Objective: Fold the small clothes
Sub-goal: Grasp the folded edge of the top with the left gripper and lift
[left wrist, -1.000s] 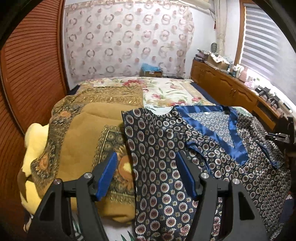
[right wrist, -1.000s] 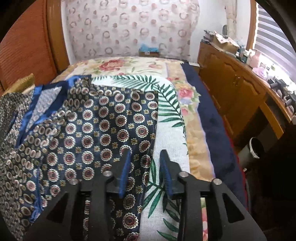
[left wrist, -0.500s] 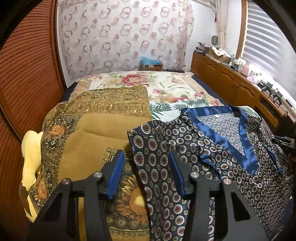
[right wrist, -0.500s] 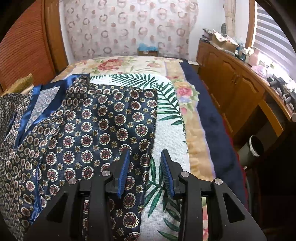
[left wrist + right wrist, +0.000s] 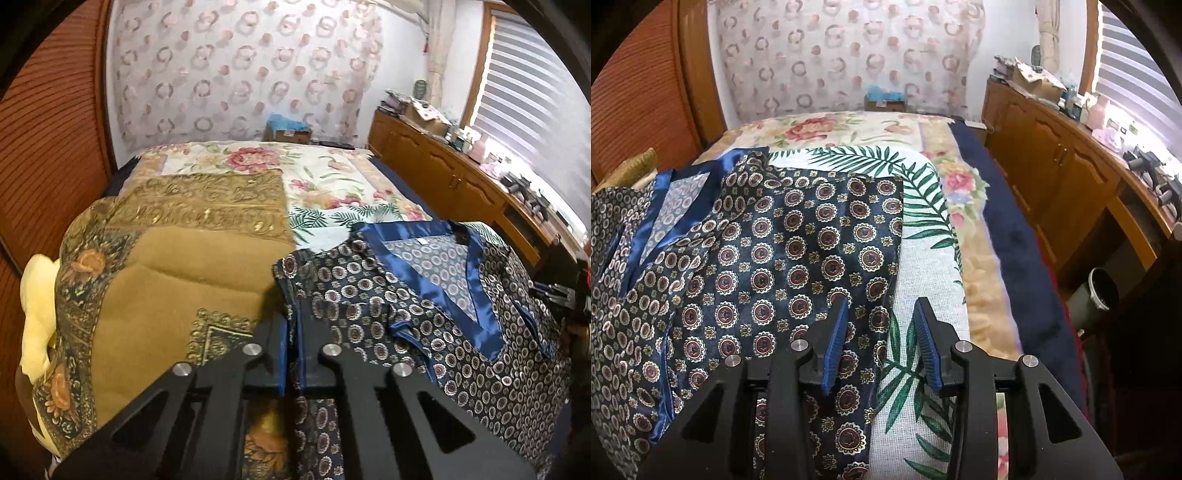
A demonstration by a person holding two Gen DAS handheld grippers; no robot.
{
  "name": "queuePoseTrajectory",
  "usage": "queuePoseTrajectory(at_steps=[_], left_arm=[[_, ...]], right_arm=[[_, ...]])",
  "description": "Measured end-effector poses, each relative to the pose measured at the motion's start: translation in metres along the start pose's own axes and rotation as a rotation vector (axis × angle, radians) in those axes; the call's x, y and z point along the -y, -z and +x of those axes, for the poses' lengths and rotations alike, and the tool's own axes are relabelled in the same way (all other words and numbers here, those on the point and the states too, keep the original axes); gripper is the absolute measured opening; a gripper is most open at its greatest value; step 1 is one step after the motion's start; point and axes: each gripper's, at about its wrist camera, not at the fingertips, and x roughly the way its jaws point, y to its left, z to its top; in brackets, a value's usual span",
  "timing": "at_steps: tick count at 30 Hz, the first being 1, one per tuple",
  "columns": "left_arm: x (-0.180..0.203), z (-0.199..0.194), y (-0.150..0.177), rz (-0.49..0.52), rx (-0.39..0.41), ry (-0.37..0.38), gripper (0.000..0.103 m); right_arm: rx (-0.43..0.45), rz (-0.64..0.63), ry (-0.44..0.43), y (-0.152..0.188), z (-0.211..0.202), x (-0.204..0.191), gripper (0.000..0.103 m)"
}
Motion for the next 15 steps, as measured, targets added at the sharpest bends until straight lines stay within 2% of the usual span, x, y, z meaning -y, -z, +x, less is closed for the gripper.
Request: queuePoseTrajectory(at_steps=[7, 11, 15], left_arm=[[0.005, -0.017, -0.01, 0.016, 0.06, -0.041, 0.0], [0.003, -0.018, -0.015, 0.011, 0.071, -0.054, 0.0], [0.001, -0.013, -0.02, 0.006, 0.07, -0.065, 0.0]], right_arm=[[-0.01, -0.013, -0.004, -0.01, 0.004, 0.003, 0.038], [-0.046, 0.036, -0.069, -0.031, 0.021, 0.013, 0.038], [-0.069, 0.046, -0.099, -0.05, 0.033, 0.016, 0.038]])
